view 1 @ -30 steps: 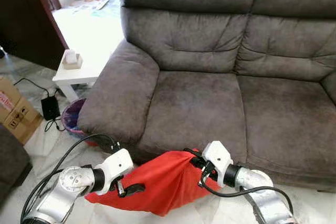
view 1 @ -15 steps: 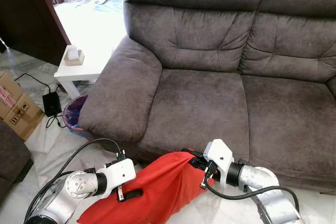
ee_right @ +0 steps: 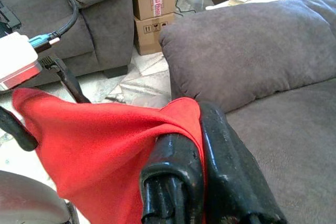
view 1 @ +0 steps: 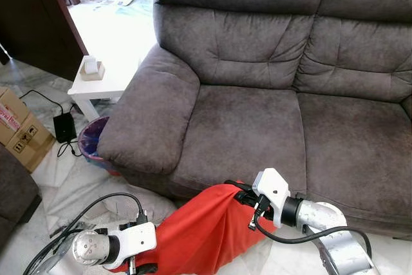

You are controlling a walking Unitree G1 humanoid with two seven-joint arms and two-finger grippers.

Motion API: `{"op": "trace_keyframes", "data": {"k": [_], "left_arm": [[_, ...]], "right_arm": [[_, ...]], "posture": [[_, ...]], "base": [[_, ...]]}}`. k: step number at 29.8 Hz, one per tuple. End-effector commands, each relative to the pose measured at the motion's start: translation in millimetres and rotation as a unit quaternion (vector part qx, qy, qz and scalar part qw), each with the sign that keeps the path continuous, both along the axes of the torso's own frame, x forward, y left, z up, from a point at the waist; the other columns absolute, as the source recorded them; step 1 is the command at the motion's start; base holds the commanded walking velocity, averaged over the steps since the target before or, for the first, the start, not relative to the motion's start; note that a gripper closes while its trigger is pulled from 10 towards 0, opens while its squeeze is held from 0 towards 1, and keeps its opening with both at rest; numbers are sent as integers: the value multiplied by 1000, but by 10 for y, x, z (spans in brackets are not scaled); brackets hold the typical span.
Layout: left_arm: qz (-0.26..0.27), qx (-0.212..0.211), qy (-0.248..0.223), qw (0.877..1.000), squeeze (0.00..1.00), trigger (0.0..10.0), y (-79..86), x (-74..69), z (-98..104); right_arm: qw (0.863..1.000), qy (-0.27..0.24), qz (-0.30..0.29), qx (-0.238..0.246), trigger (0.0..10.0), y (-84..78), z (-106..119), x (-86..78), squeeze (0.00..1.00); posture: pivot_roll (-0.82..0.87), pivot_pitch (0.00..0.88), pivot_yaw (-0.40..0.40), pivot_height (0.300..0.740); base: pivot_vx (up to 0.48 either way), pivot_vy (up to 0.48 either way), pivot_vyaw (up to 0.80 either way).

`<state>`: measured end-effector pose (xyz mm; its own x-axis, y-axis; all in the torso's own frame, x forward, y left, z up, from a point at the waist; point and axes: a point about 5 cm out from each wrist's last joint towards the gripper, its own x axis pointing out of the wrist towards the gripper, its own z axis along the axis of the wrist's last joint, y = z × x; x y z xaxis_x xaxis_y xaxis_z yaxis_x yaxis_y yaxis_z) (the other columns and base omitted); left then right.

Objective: Move the pillow to the sofa from floor

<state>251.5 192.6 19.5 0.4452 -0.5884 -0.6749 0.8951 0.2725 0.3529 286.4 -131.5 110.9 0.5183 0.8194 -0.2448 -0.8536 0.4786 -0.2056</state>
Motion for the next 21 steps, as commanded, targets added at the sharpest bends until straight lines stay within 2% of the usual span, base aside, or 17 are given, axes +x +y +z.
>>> {"op": "trace_keyframes", "data": {"k": [1, 2, 3, 8, 9, 10, 11, 12, 13, 21], "left_arm": [[-5, 20, 3, 1000, 0, 5765, 52, -48, -57], [-5, 20, 3, 1000, 0, 5765, 52, -48, -57], [-8, 21, 5, 1000, 0, 0, 47, -49, -66], [-16, 25, 8, 1000, 0, 118, 54, -60, -80], [-19, 27, 9, 999, 0, 3098, 62, -65, -76], [-20, 28, 9, 999, 0, 3804, 67, -68, -74], [-21, 29, 9, 999, 0, 6353, 77, -74, -76], [-22, 30, 9, 999, 0, 6353, 84, -78, -77], [-25, 37, 9, 999, 0, 10000, 103, -90, -85], [-11, 71, 18, 997, 0, 10000, 237, -151, -157]], "right_arm": [[998, -52, 23, 40, 10000, 92, 262, 7, 0], [998, -52, 23, 40, 10000, 92, 262, 7, 0], [997, -51, 25, 43, 10000, 112, 267, 3, 0], [998, -47, 25, 39, 10000, 104, 253, -2, 0], [998, -46, 24, 37, 10000, 93, 244, -5, 0], [998, -46, 24, 37, 10000, 89, 241, -6, 0], [998, -45, 23, 36, 10000, 85, 237, -7, 0], [998, -44, 23, 36, 10000, 83, 234, -8, 0], [998, -43, 21, 34, 10000, 80, 228, -9, 0], [999, -39, 16, 28, 10000, 41, 209, 0, 0]], "posture": [[16, 145, 21, 740], [16, 145, 21, 740], [16, 146, 20, 740], [17, 147, 19, 740], [19, 151, 17, 740], [21, 152, 16, 740], [21, 152, 16, 740], [20, 152, 16, 740], [20, 152, 16, 740], [23, 159, 13, 740]], "base": [[0, 0, 0], [0, 0, 0], [0, 0, 0], [0, 0, 0], [0, 0, 0], [0, 0, 0], [0, 0, 0], [0, 0, 0], [0, 0, 0], [0, 0, 0]]}}
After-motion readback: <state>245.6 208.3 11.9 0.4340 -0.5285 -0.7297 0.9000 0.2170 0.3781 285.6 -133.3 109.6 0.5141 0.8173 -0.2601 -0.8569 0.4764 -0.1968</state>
